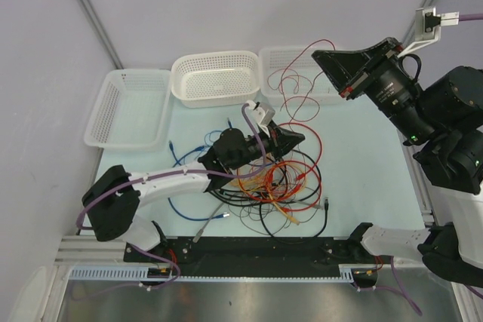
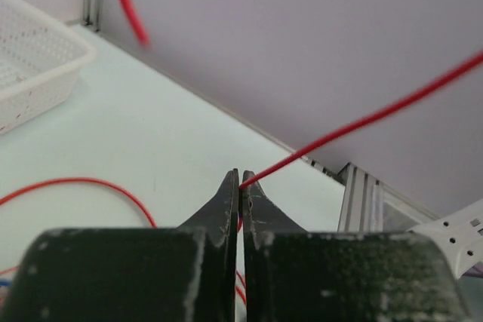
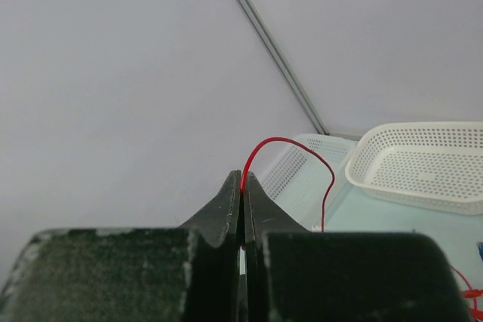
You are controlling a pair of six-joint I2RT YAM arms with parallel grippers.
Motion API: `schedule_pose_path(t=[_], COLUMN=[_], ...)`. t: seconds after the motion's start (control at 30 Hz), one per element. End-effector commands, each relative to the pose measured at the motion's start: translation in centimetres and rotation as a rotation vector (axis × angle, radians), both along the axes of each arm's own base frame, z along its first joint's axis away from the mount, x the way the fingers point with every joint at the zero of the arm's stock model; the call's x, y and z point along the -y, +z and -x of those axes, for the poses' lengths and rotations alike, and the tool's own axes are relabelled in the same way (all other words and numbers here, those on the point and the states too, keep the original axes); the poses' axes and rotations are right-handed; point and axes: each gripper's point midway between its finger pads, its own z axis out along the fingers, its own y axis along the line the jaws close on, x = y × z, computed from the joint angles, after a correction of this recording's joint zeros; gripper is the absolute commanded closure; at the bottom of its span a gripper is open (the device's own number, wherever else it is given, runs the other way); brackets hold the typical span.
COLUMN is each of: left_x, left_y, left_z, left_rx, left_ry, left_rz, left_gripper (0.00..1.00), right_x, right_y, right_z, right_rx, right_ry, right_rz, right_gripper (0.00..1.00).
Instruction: Untangle the cables
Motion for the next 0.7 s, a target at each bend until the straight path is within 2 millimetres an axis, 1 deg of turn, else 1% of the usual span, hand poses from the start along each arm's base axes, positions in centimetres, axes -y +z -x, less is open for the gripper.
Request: schedule_pose_path(t=[0.0,0.03,0.07,0.1,0.13,0.17,0.2,0.23,0.27,0.3,0.33,0.37,0.4,0.43,0.47,0.5,0.53,0.57,0.6,0.63,0.67], left_x=[-2.1,-3.3,-4.0,-4.8,-5.9,-7.2,-8.2,-9.5,-11.0,-12.0,-13.2,-14.5,-15.4,-15.9,-16.4,-16.7,-16.9,-17.1,-16.6,-16.5,-16.5], left_y=[2.5,1.9,1.8,1.8,0.8,2.1,2.1,1.6,3.0,3.5,3.0,4.4,5.1,5.8,8.1,8.0,8.8,11.5,10.9,11.5,13.8], left_z=[-0.2,0.2,0.2,0.2,0.6,1.1,1.3,1.2,1.8,1.7,1.6,1.9,1.9,1.9,1.9,1.8,1.8,1.9,1.6,1.6,1.6], left_rx=[0.027,0.002,0.007,0.002,-0.022,-0.006,-0.008,-0.026,-0.013,-0.014,-0.033,-0.023,-0.030,-0.028,-0.011,-0.024,-0.020,-0.001,-0.022,-0.024,-0.009], left_ry=[0.074,0.087,0.103,0.121,0.128,0.140,0.156,0.203,0.224,0.251,0.291,0.317,0.338,0.355,0.365,0.369,0.372,0.373,0.368,0.364,0.361], left_rz=[-0.055,-0.121,-0.158,-0.182,-0.235,-0.223,-0.235,-0.266,-0.240,-0.238,-0.272,-0.248,-0.259,-0.260,-0.232,-0.269,-0.274,-0.242,-0.289,-0.293,-0.263], left_gripper=[1.00,1.00,1.00,1.00,1.00,1.00,1.00,1.00,1.00,1.00,1.00,1.00,1.00,1.00,1.00,1.00,1.00,1.00,1.00,1.00,1.00], right_x=[2.6,3.0,3.3,4.3,4.8,4.9,5.2,6.1,5.8,5.8,6.1,6.0,5.5,5.3,5.1,4.7,4.3,4.0,3.5,2.7,2.2], right_y=[0.7,0.3,-0.7,-0.8,-1.2,-2.7,-3.4,-3.8,-5.4,-6.1,-6.4,-7.0,-8.5,-9.0,-9.6,-10.6,-11.0,-11.4,-11.9,-12.4,-12.6], right_z=[1.0,0.9,0.2,0.6,0.5,-0.2,-0.4,-0.1,-0.6,-0.7,-0.3,-0.4,-0.8,-0.7,-0.8,-1.1,-1.2,-1.2,-1.4,-1.3,-1.3], right_rx=[0.034,0.034,0.015,0.018,0.018,-0.012,-0.022,-0.022,-0.047,-0.056,-0.049,-0.055,-0.077,-0.082,-0.093,-0.109,-0.116,-0.119,-0.124,-0.126,-0.122], right_ry=[-0.065,-0.087,-0.126,-0.147,-0.171,-0.204,-0.221,-0.245,-0.253,-0.259,-0.254,-0.253,-0.246,-0.237,-0.234,-0.229,-0.216,-0.203,-0.191,-0.157,-0.138], right_rz=[-0.026,-0.018,-0.002,-0.010,-0.003,0.016,0.023,0.019,0.046,0.051,0.053,0.062,0.091,0.098,0.113,0.133,0.142,0.152,0.164,0.179,0.187], right_gripper=[1.00,1.00,1.00,1.00,1.00,1.00,1.00,1.00,1.00,1.00,0.96,0.76,0.64,0.56,0.44,0.38,0.32,0.29,0.27,0.23,0.21])
